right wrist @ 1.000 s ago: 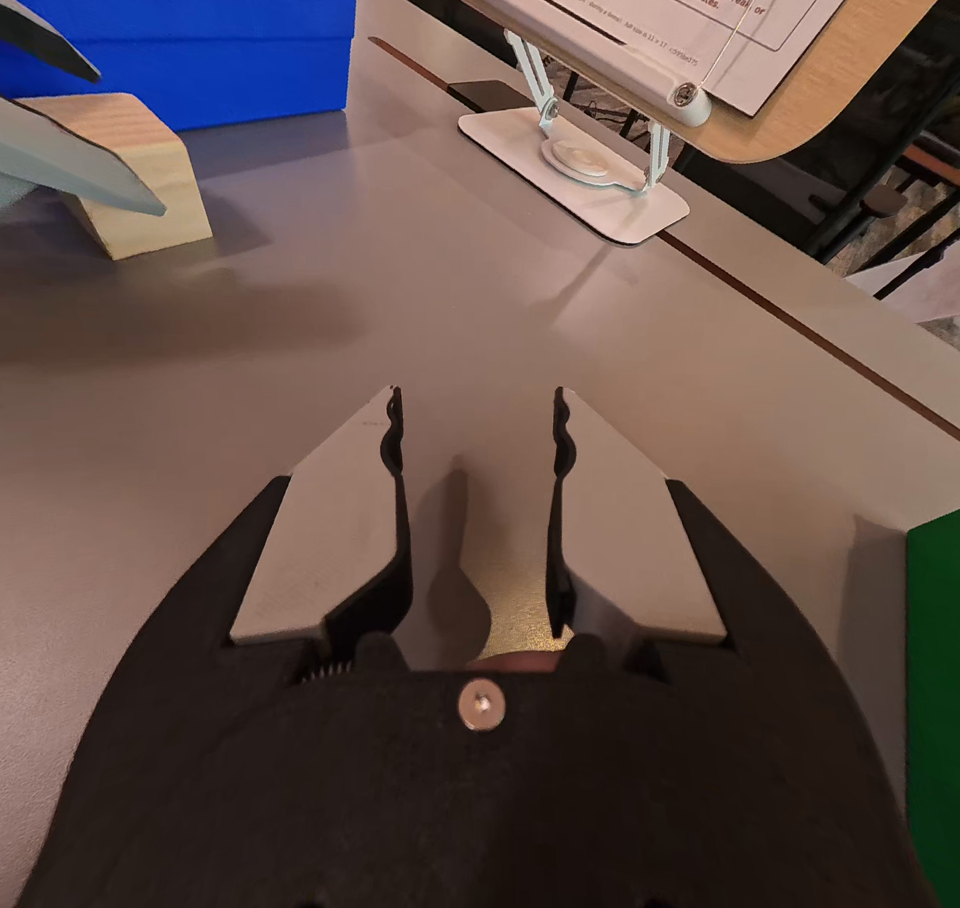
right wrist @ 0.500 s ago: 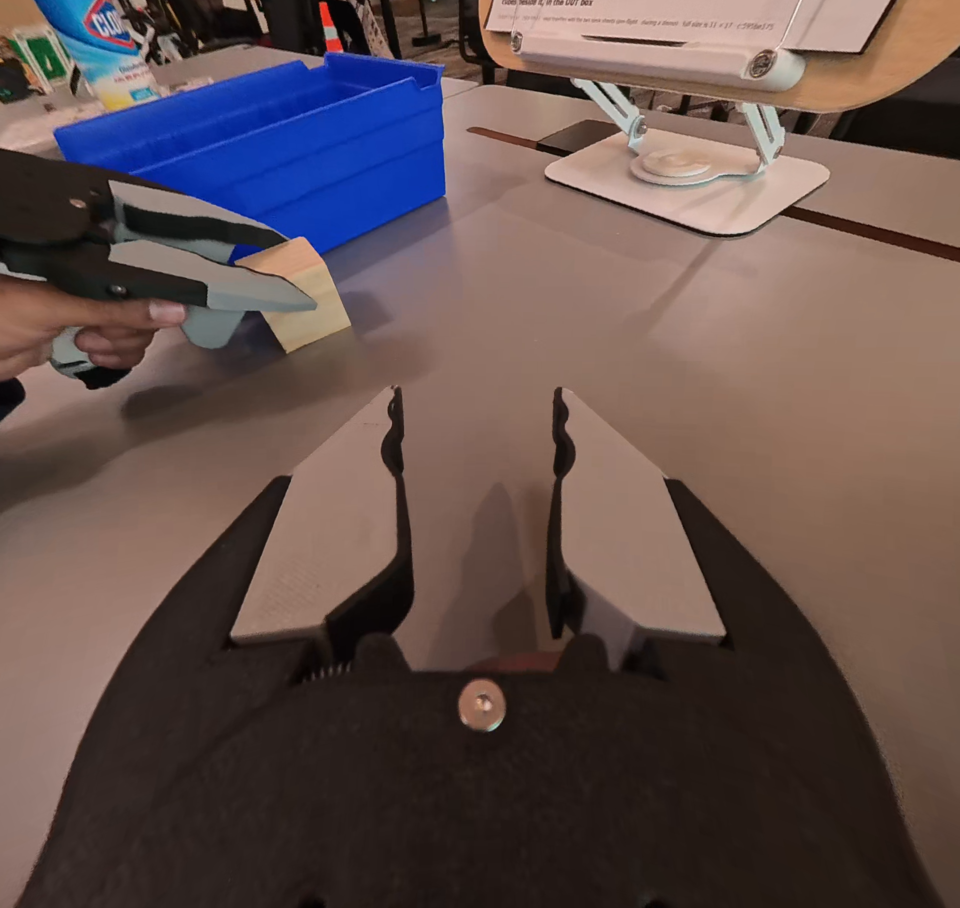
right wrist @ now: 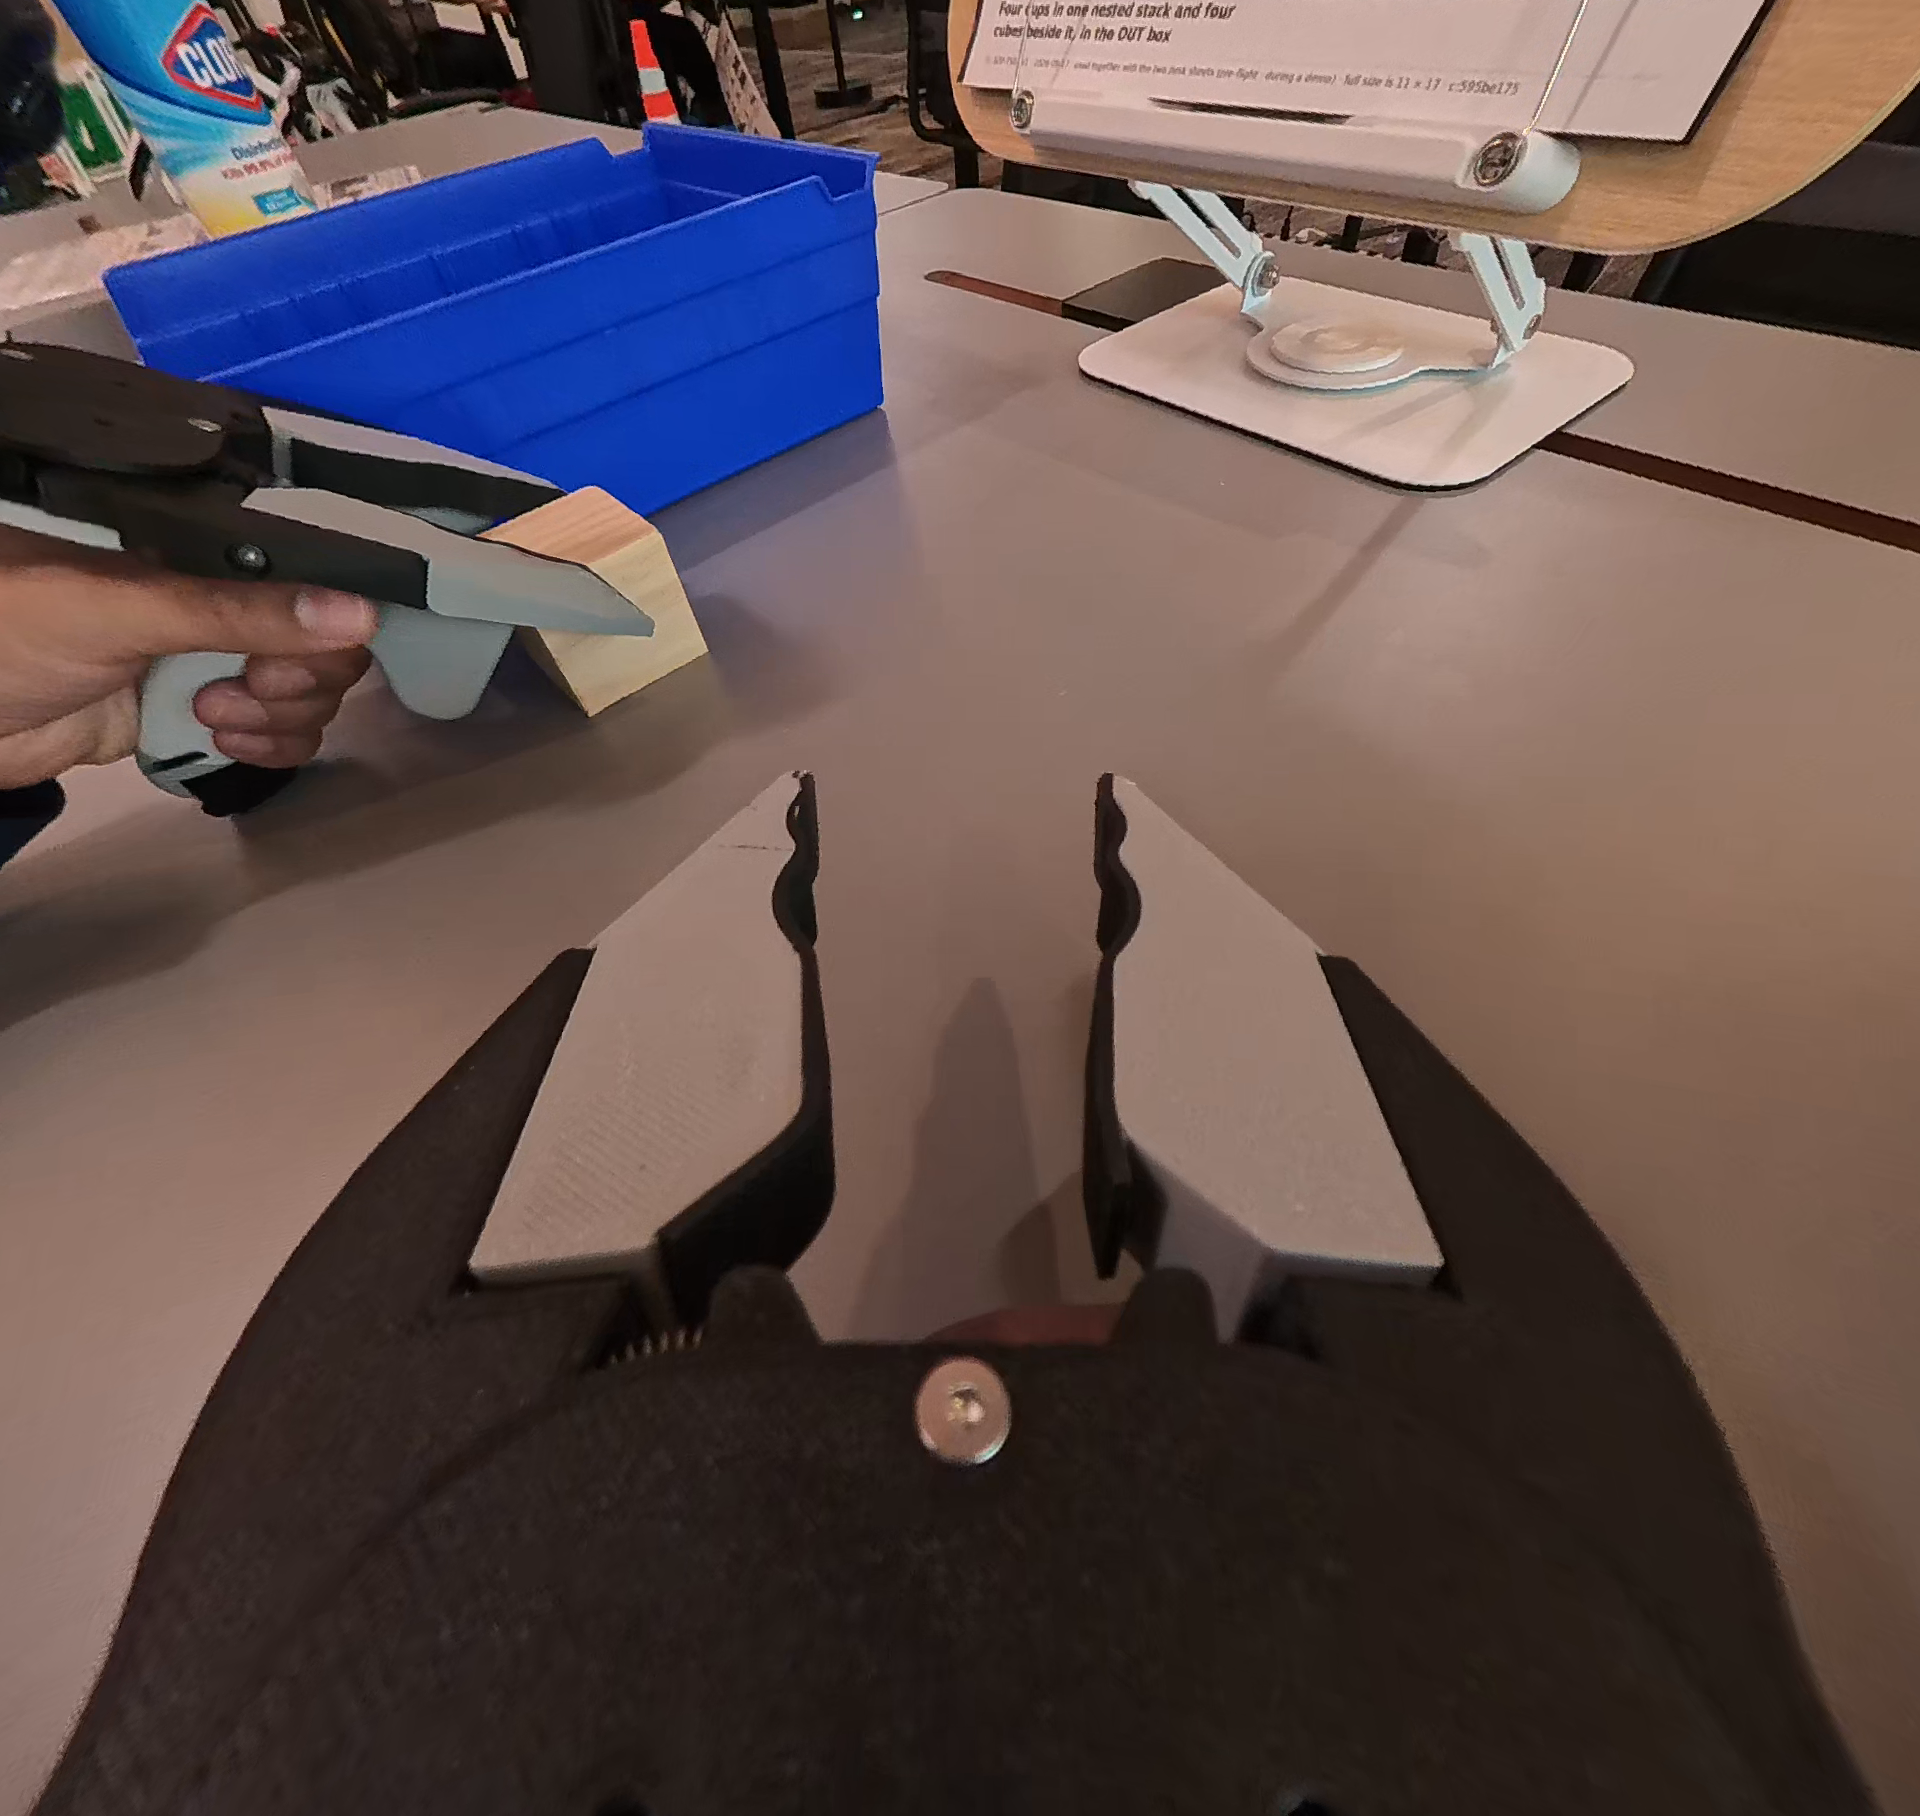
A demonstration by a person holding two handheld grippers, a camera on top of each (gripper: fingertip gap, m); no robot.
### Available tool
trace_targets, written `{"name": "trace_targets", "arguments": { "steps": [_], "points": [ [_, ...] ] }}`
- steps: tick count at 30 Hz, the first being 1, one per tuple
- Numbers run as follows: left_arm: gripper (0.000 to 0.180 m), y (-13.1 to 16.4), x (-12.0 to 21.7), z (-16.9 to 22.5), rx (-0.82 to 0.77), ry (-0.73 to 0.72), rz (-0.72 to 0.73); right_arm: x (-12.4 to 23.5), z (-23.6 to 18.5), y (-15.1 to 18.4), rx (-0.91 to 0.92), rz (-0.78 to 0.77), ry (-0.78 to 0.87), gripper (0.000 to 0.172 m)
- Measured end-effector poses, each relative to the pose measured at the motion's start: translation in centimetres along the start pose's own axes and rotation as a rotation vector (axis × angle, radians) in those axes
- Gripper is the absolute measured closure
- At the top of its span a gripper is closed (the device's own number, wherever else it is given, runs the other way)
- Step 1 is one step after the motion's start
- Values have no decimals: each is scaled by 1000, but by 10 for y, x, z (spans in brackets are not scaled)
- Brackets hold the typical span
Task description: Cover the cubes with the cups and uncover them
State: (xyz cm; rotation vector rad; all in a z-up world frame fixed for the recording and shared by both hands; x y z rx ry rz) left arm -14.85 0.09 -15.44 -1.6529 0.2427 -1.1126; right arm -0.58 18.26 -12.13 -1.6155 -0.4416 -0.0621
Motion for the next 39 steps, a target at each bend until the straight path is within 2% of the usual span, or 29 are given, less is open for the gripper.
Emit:
{"name": "trace_targets", "arguments": {
  "steps": [2,15,18,21,24,28,29,33,36,39],
  "points": [
    [95,0,0,-3,9,-11,-2,1,1,-1,4,7,5,122],
    [93,0,4,-2,-23,-86,14,1,0,-2,33,5,25,124],
    [86,1,8,3,-24,-90,27,2,1,-4,31,15,25,124],
    [90,-2,8,5,-43,-104,52,2,1,-4,29,16,24,124],
    [110,2,2,5,-33,-96,-2,2,2,-4,31,15,29,124],
    [106,9,-5,8,-46,-88,-80,3,2,-5,29,21,29,125],
    [111,10,-7,7,-48,-94,-94,3,2,-5,28,21,28,125],
    [112,4,-8,13,-84,-38,-53,3,0,-5,23,23,13,124],
    [112,-15,-1,35,-281,-6,113,2,-9,-5,-36,25,-89,119],
    [112,-30,22,86,-729,55,418,4,-26,-9,-182,42,-315,111]
  ]
}}
Point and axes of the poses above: each gripper's, where its closed fingertips meet, x back along the fingers, y out of its underside, z = x × y across the jaws, the point moved 4 cm from there along x, back along the fingers, and after that the axes turned 1 degree about -y, right-handed, at the moved point
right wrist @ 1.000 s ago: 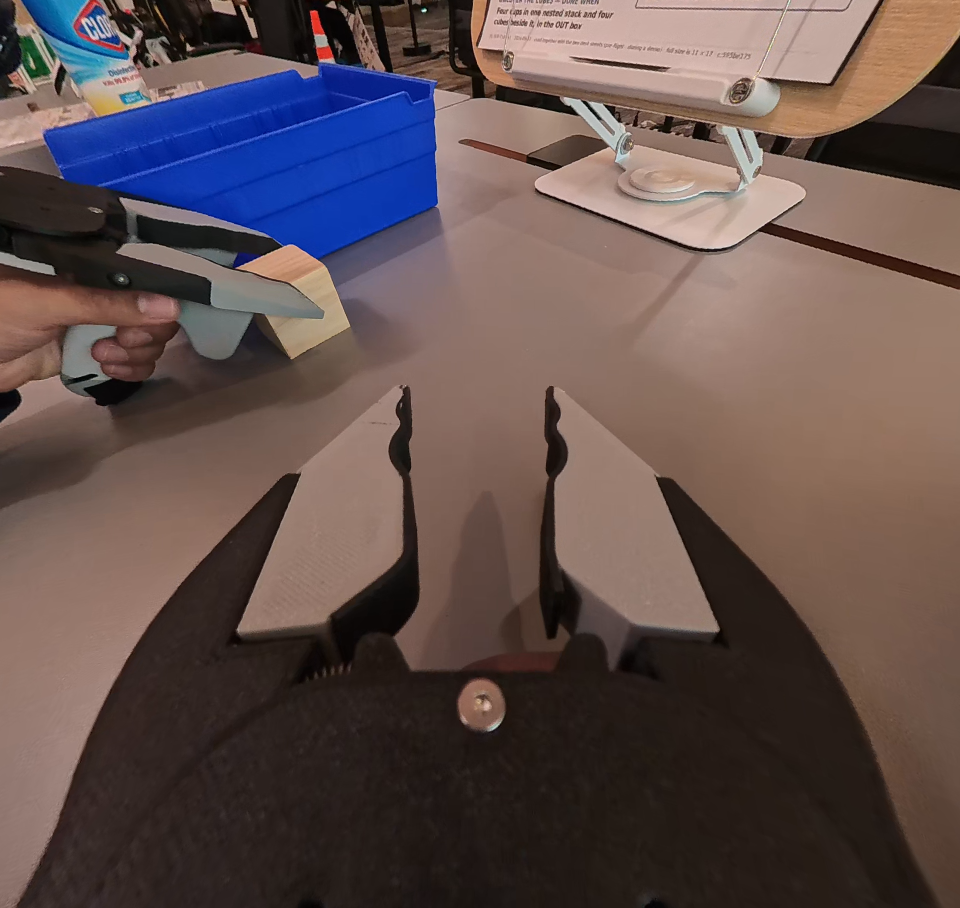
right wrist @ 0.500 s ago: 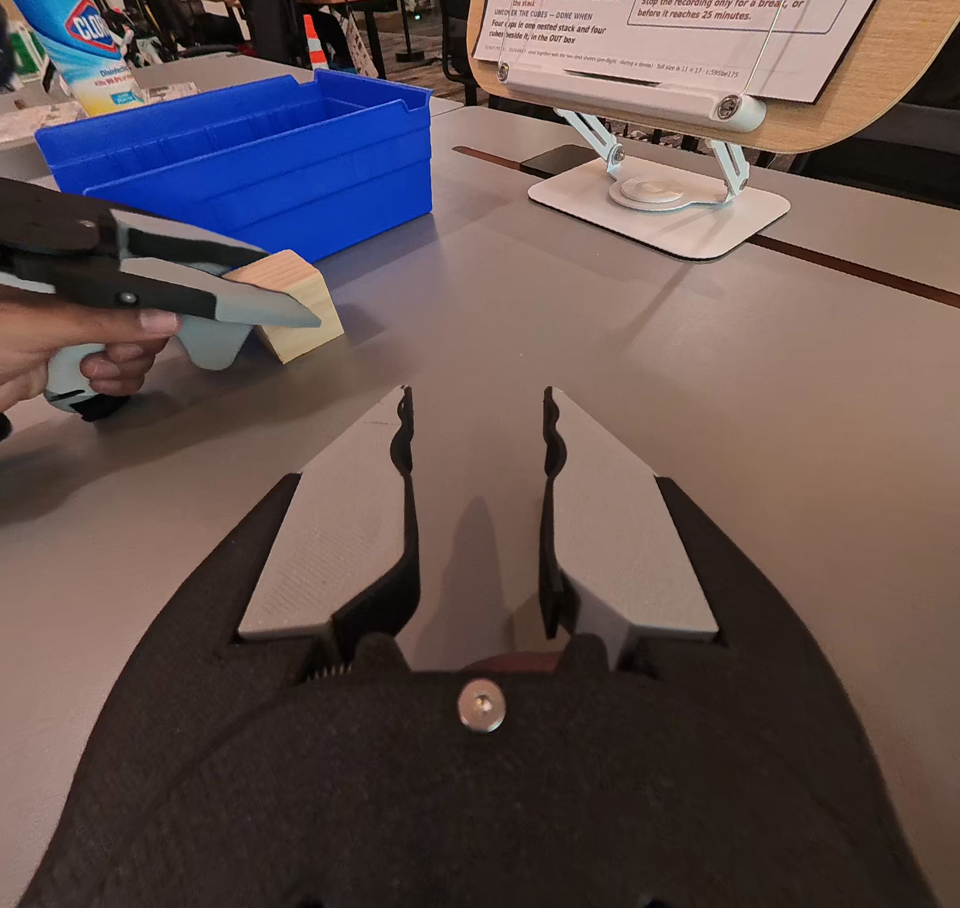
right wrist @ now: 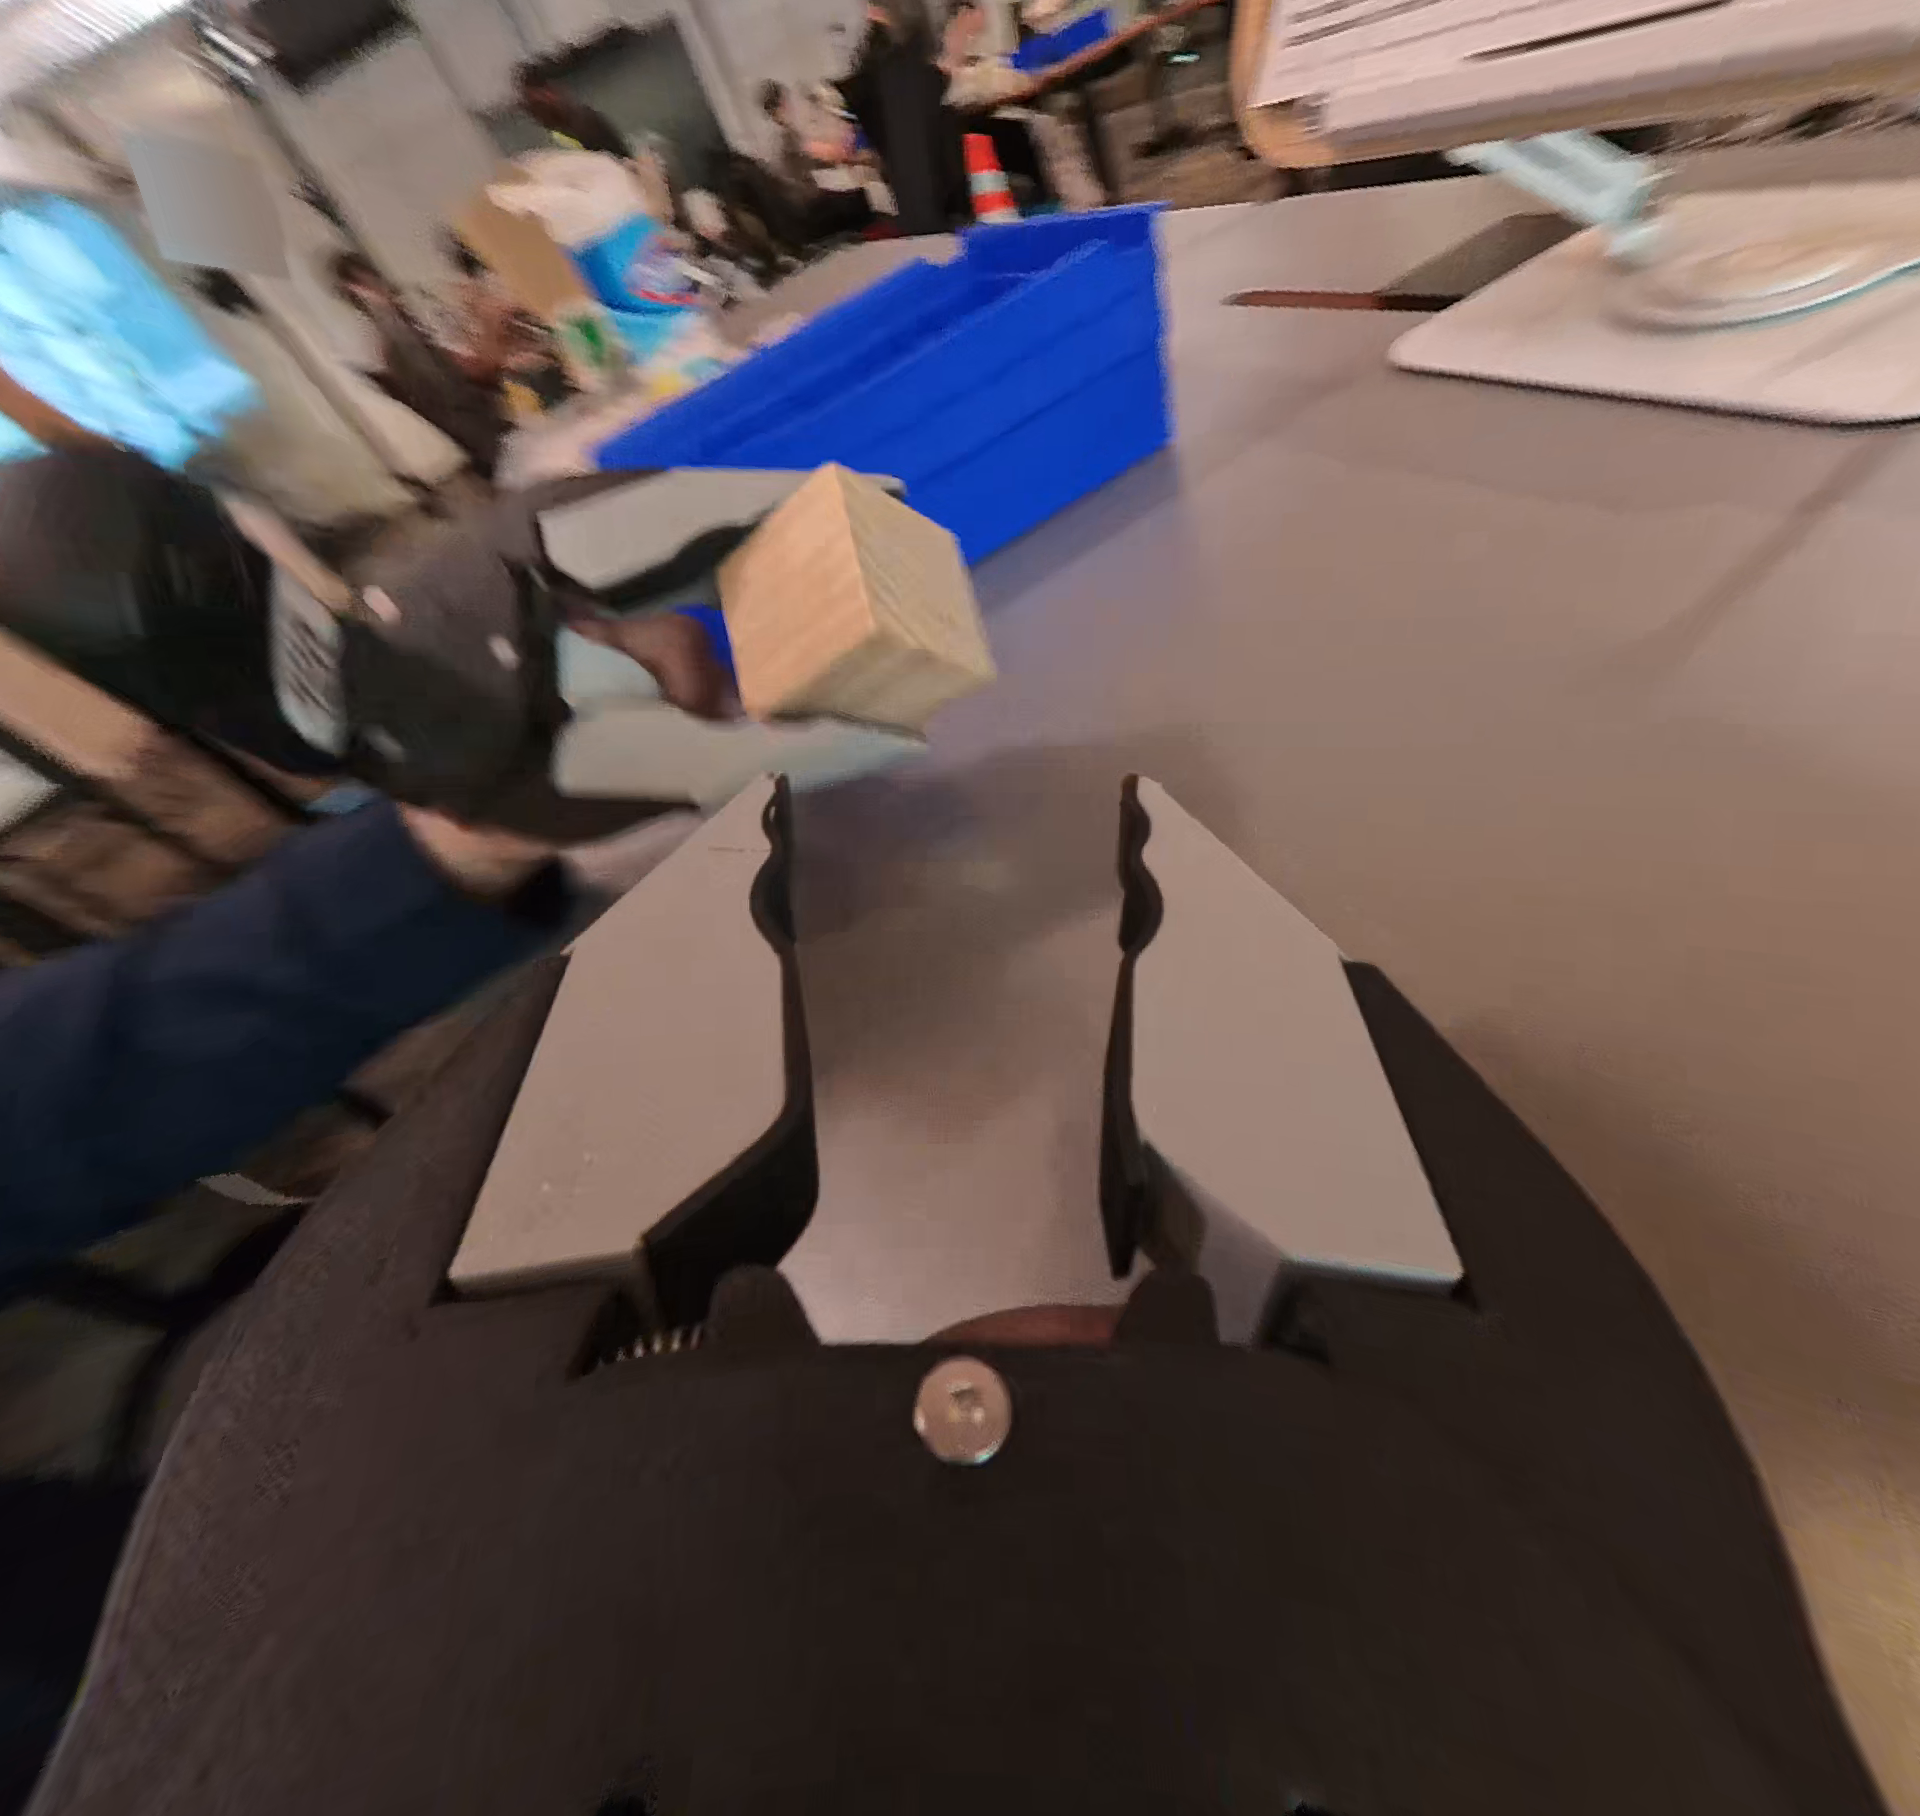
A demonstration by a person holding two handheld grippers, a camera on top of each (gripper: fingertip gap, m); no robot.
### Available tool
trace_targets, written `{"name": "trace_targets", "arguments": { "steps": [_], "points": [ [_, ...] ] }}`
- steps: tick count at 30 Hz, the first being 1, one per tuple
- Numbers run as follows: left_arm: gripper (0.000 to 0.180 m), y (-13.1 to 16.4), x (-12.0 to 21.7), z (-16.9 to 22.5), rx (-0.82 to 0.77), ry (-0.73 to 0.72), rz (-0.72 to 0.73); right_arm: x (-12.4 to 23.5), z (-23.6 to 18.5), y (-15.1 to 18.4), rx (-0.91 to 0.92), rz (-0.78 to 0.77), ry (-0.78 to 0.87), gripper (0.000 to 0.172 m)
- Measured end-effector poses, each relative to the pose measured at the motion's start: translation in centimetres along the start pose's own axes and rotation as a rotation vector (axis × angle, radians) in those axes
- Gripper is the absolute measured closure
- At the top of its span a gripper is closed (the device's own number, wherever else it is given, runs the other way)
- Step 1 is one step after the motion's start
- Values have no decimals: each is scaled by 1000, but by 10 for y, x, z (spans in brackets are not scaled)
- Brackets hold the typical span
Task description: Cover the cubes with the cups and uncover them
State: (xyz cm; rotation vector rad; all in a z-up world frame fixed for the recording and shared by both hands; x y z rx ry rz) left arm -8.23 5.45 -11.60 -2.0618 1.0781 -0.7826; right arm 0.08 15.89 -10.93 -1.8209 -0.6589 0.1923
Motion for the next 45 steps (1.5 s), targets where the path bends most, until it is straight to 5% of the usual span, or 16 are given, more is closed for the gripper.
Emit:
{"name": "trace_targets", "arguments": {
  "steps": [3,8,14,20,24,25,32,38,42,45],
  "points": [
    [112,-38,13,37,-309,11,250,3,-14,-7,-174,52,-225,101],
    [112,-63,22,57,-265,6,386,2,-39,-1,-208,-7,-426,94],
    [112,-65,27,72,-255,-14,422,-6,-44,12,19,-91,-339,112],
    [120,-54,22,70,-85,97,366,0,-25,1,73,-10,-181,113],
    [180,-47,25,58,-133,35,356,21,-17,-16,261,105,21,113],
    [180,-45,25,58,-138,43,351,29,-18,-20,327,126,95,113],
    [180,-39,19,74,-287,50,305,161,-27,-55,410,313,549,113],
    [180,-42,17,82,-332,57,302,266,69,-31,130,40,850,113],
    [180,-41,17,83,-335,59,299,284,119,-5,41,-192,997,112],
    [180,-37,16,84,-347,73,276,271,136,8,-25,-297,956,112]
  ]
}}
Point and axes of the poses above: each gripper's, where its closed fingertips meet, x back along the fingers, y out of its underside, z = x × y across the jaws, the point moved 4 cm from there along x, back along the fingers, and after that the axes turned 1 degree about -y, right-handed, at the moved point
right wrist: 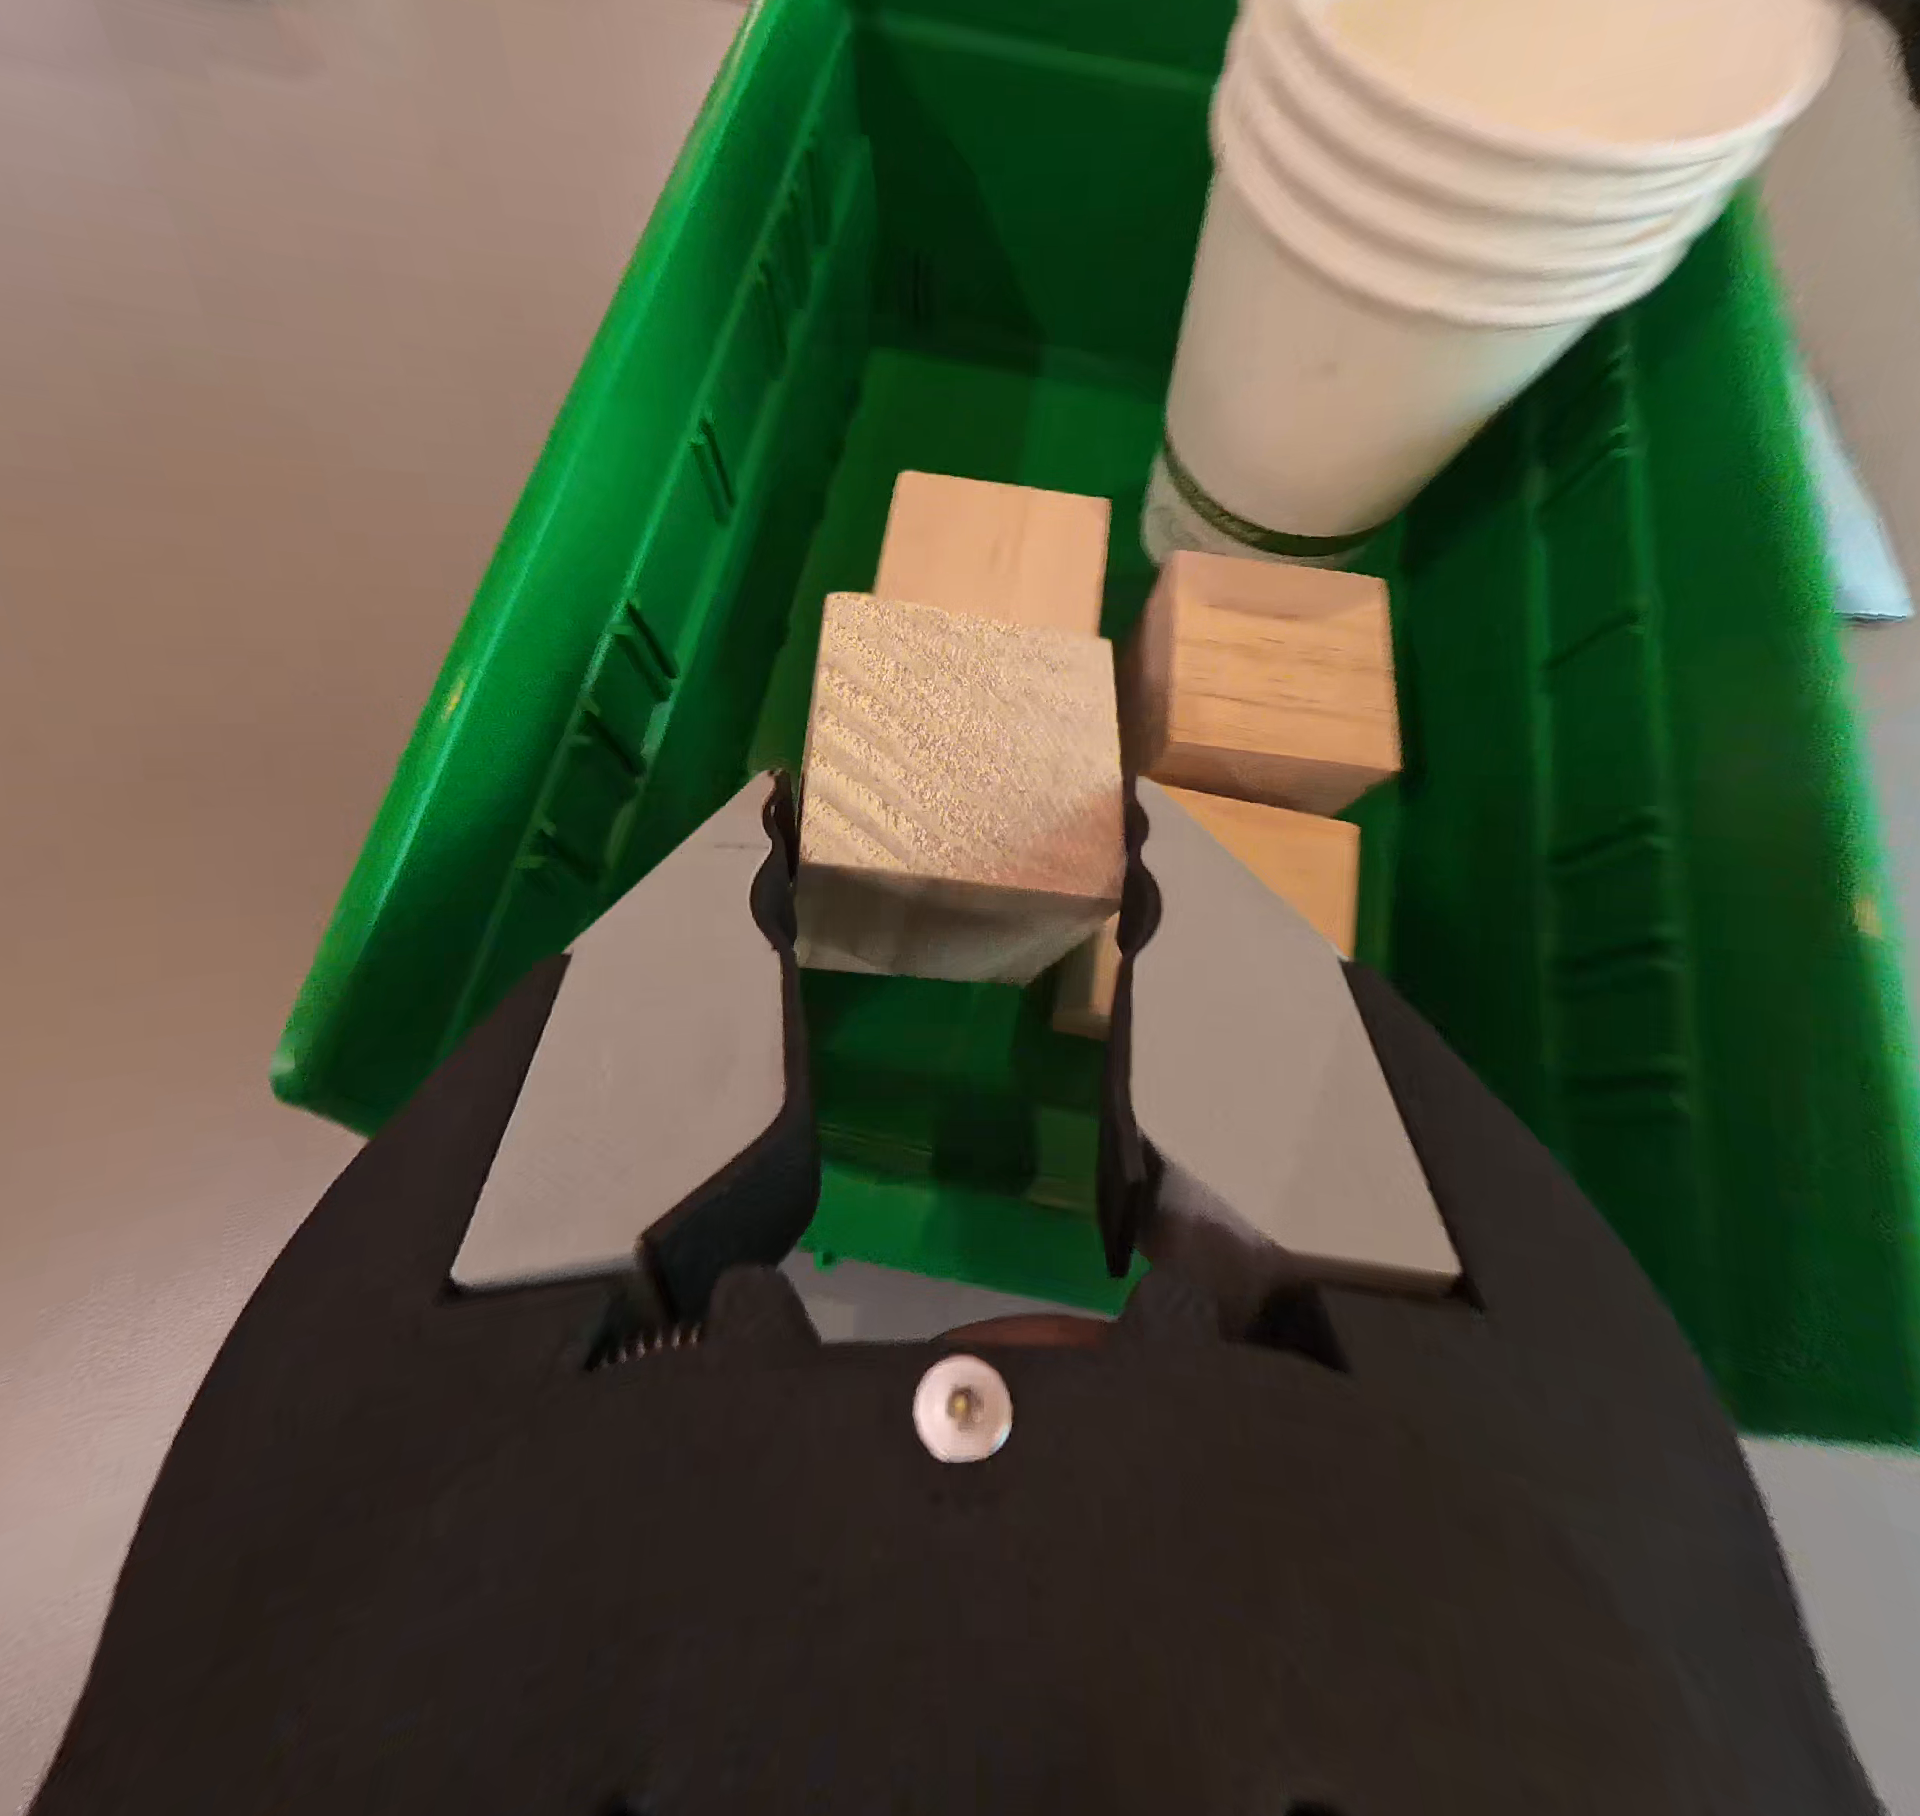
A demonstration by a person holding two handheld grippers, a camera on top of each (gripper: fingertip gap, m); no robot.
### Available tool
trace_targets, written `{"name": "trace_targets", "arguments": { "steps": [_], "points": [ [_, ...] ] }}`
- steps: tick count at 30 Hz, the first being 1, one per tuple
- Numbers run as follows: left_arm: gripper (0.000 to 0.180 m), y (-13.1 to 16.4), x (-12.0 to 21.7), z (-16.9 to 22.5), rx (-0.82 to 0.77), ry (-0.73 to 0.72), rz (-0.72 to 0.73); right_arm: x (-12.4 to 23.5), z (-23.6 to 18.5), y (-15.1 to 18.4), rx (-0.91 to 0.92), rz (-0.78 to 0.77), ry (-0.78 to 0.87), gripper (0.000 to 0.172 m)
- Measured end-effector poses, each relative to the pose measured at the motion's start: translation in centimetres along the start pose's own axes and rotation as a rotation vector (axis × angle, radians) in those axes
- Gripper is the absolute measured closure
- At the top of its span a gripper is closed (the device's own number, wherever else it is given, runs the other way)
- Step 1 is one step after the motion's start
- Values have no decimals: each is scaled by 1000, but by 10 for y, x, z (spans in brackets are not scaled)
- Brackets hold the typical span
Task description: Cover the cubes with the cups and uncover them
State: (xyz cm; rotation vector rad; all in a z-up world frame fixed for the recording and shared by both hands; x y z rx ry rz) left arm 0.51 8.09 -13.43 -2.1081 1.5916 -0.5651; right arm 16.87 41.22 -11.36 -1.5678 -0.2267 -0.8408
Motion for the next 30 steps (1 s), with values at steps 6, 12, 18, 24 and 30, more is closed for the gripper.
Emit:
{"name": "trace_targets", "arguments": {
  "steps": [6,12,18,24,30],
  "points": [
    [180,4,0,0,39,16,-20,-27,-3,11,87,-134,48,114],
    [175,28,0,-29,224,-95,-173,12,-3,-1,21,38,14,111],
    [128,22,55,-38,645,-61,-181,67,-64,7,32,302,-283,87],
    [96,63,147,-104,806,-456,-350,43,-99,27,215,241,-205,83],
    [98,147,136,-123,927,-442,-608,10,-80,15,165,204,22,161]
  ]
}}
Point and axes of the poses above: each gripper's, where its closed fingertips meet, x back along the fingers, y out of its underside, z = x × y across the jaws, the point moved 4 cm from there along x, back along the fingers, and after that the axes turned 1 degree about -y, right-handed, at the moved point
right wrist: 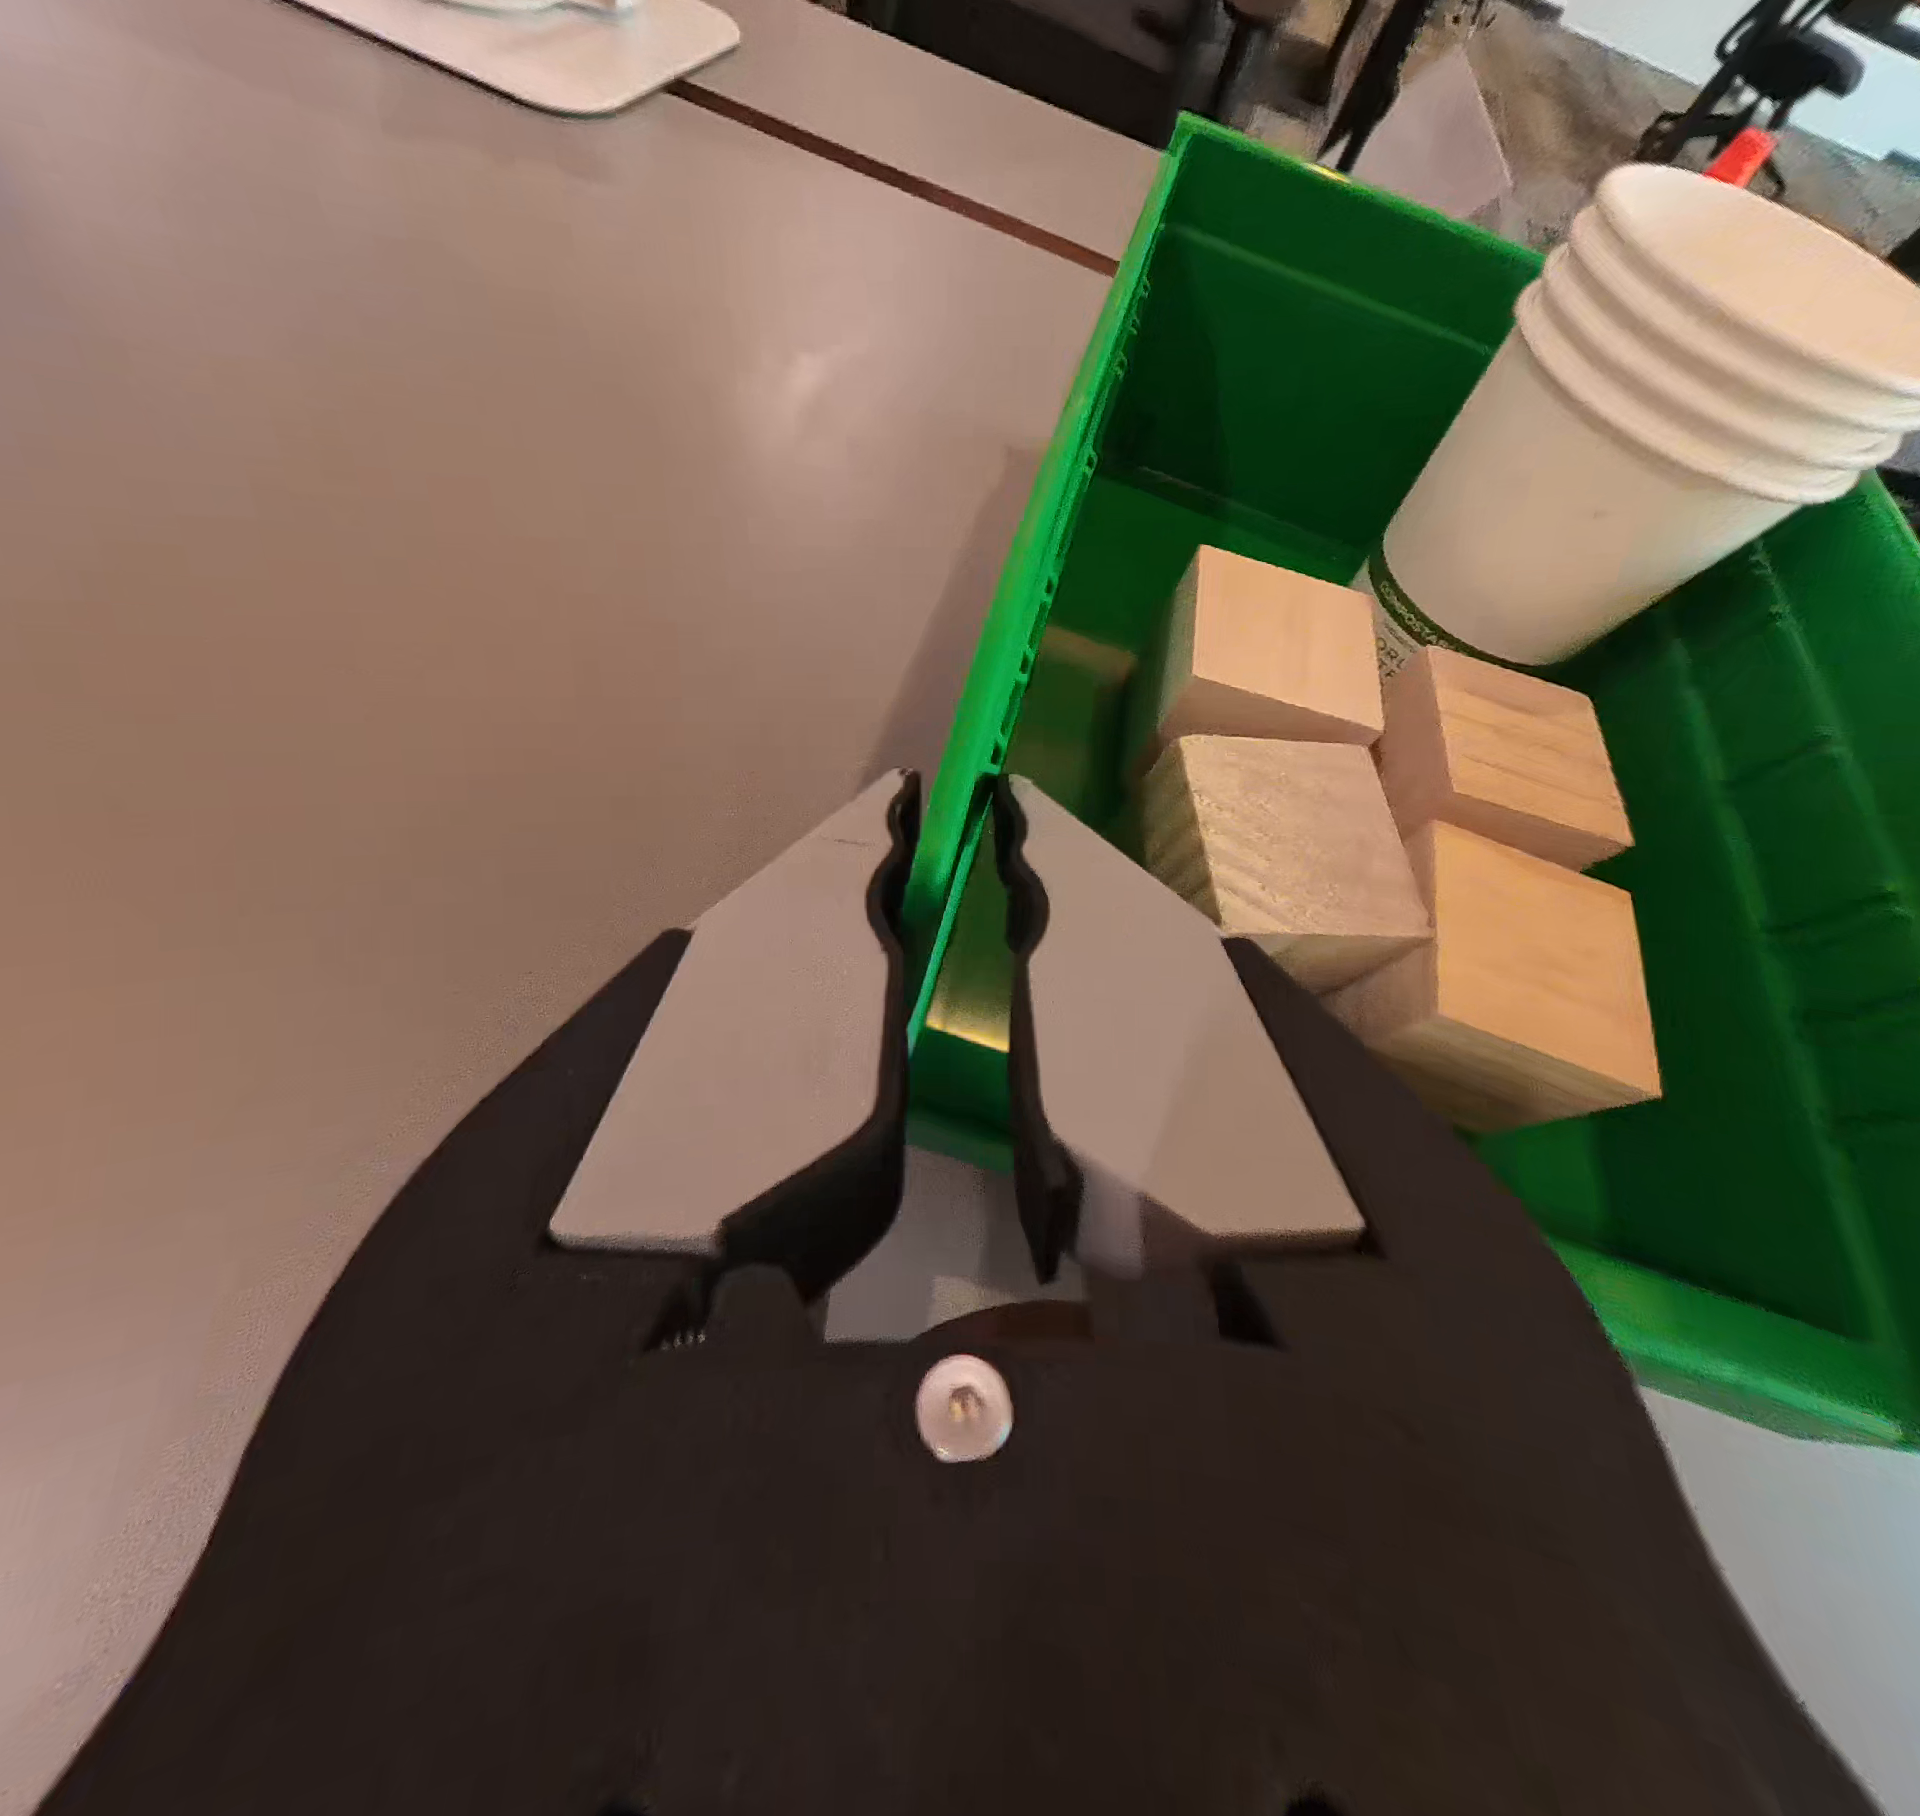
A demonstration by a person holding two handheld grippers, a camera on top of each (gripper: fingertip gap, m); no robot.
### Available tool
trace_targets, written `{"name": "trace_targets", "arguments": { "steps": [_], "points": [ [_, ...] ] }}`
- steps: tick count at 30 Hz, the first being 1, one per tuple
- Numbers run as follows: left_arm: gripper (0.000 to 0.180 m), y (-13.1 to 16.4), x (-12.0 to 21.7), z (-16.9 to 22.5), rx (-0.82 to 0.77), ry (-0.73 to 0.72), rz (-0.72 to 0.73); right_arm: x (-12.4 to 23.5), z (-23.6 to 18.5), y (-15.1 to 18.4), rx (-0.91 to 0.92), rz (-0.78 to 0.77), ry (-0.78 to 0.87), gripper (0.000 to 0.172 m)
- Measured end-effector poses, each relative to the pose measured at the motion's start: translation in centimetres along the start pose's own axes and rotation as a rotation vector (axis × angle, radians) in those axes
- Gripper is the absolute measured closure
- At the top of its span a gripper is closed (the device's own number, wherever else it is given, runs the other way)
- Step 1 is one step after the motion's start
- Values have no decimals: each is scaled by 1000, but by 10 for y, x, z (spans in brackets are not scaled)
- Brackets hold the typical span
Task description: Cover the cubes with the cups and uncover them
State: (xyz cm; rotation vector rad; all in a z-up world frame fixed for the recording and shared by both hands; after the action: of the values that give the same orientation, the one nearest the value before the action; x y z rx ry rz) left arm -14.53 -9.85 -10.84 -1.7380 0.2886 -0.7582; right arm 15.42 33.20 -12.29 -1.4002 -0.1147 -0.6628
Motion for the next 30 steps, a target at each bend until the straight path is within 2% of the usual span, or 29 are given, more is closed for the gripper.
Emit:
{"name": "trace_targets", "arguments": {
  "steps": [1,2,3,5,8,12,16,20,21,23,24,26,28,30],
  "points": [
    [131,6,-14,-1,-20,13,-64,0,0,0,-4,-12,8,161],
    [174,8,-24,-1,-55,37,-92,-1,0,-1,-14,-20,16,162],
    [177,4,-30,-6,-76,-8,-80,-1,-1,-1,-20,-22,29,164],
    [177,2,-37,-15,-88,-39,-96,-3,-7,-2,-26,-15,59,165],
    [177,-16,-19,-22,-49,-38,20,-5,-31,-9,-65,-3,43,163],
    [177,-42,16,-33,31,-3,149,-16,-101,-31,-34,3,2,160],
    [177,-64,52,-42,39,-24,220,-33,-214,-66,-48,12,-126,153],
    [177,-78,85,-48,39,-47,281,-53,-371,-113,24,21,-368,136],
    [177,-79,93,-52,45,-53,292,-53,-409,-122,52,19,-443,135],
    [177,-76,106,-63,41,-74,294,-41,-460,-137,111,24,-566,120],
    [177,-73,113,-71,30,-87,286,-28,-473,-144,138,51,-617,117],
    [177,-64,125,-88,5,-124,274,-3,-475,-153,153,134,-653,123],
    [177,-53,135,-103,-8,-167,265,16,-464,-155,146,214,-679,120],
    [178,-46,141,-111,-9,-202,262,22,-445,-150,132,230,-671,121]
  ]
}}
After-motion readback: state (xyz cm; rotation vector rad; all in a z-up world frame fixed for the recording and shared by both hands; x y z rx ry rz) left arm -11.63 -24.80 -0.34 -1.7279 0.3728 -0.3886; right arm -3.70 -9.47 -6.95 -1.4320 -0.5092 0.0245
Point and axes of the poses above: each gripper's, where its closed fingertips meet, x back along the fingers, y out of its underside, z = x × y across the jaws, the point moved 4 cm from there along x, back along the fingers, and after that the axes turned 1 degree about -y, right-handed, at the moved point
